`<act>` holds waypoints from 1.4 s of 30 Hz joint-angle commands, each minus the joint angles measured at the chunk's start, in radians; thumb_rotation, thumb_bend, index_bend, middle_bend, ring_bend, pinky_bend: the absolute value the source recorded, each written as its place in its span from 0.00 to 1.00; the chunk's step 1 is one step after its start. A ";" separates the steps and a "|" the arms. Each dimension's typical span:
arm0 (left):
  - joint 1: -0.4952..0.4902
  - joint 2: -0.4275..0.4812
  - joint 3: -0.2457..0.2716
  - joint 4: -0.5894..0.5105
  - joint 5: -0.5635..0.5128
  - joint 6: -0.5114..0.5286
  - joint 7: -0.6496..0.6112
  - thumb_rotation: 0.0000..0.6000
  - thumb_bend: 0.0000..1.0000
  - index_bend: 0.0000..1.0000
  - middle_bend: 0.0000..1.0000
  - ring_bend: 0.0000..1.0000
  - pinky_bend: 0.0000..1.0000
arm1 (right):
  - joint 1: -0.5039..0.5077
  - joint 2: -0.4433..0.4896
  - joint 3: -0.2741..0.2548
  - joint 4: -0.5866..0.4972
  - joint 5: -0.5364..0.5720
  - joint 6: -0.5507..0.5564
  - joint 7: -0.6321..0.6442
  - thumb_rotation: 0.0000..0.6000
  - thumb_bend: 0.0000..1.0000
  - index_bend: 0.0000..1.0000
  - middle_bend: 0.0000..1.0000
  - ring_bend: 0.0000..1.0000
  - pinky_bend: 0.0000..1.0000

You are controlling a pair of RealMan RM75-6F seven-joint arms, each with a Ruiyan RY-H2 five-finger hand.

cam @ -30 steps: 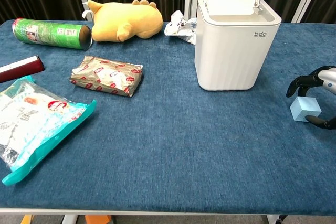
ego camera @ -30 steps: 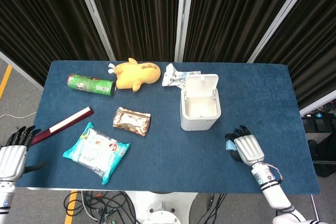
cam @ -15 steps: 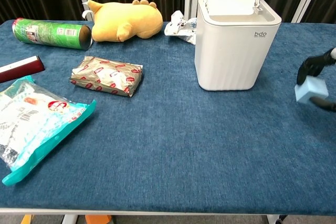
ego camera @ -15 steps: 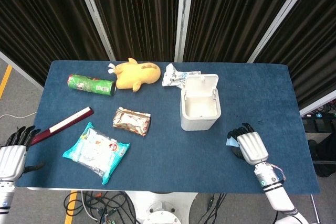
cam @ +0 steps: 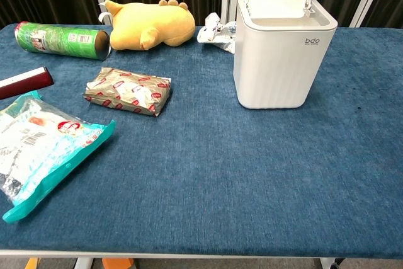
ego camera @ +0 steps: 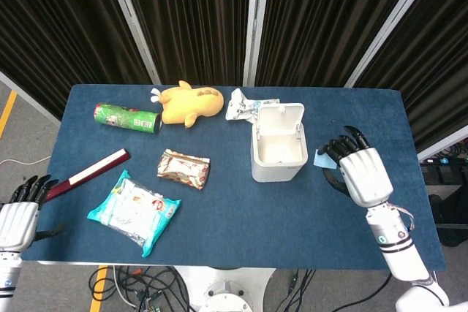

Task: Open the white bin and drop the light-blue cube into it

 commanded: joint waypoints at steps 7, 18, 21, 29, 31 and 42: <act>-0.004 -0.002 0.001 0.010 -0.001 -0.010 -0.003 1.00 0.00 0.14 0.09 0.03 0.14 | 0.157 -0.141 0.082 0.103 0.156 -0.124 -0.115 1.00 0.25 0.41 0.46 0.26 0.09; 0.007 -0.003 -0.001 0.016 0.003 0.013 -0.025 1.00 0.00 0.14 0.09 0.03 0.14 | 0.127 -0.104 0.042 0.078 0.134 -0.086 -0.058 1.00 0.00 0.00 0.00 0.00 0.00; 0.015 -0.006 -0.001 0.016 0.014 0.037 -0.028 1.00 0.00 0.14 0.09 0.03 0.14 | 0.049 -0.067 -0.008 0.066 0.076 0.006 -0.031 1.00 0.01 0.00 0.00 0.00 0.00; 0.007 -0.012 -0.009 0.022 0.015 0.035 -0.017 1.00 0.00 0.14 0.09 0.03 0.14 | -0.235 -0.043 -0.213 0.225 -0.014 0.260 0.062 1.00 0.06 0.00 0.00 0.00 0.00; 0.009 -0.020 -0.011 0.024 0.017 0.045 -0.009 1.00 0.00 0.14 0.09 0.03 0.14 | -0.295 -0.063 -0.240 0.286 -0.001 0.306 0.088 1.00 0.06 0.00 0.00 0.00 0.00; 0.011 -0.026 -0.005 0.033 0.035 0.056 -0.008 1.00 0.00 0.14 0.09 0.03 0.14 | -0.442 -0.140 -0.241 0.463 0.062 0.381 0.249 1.00 0.06 0.00 0.00 0.00 0.00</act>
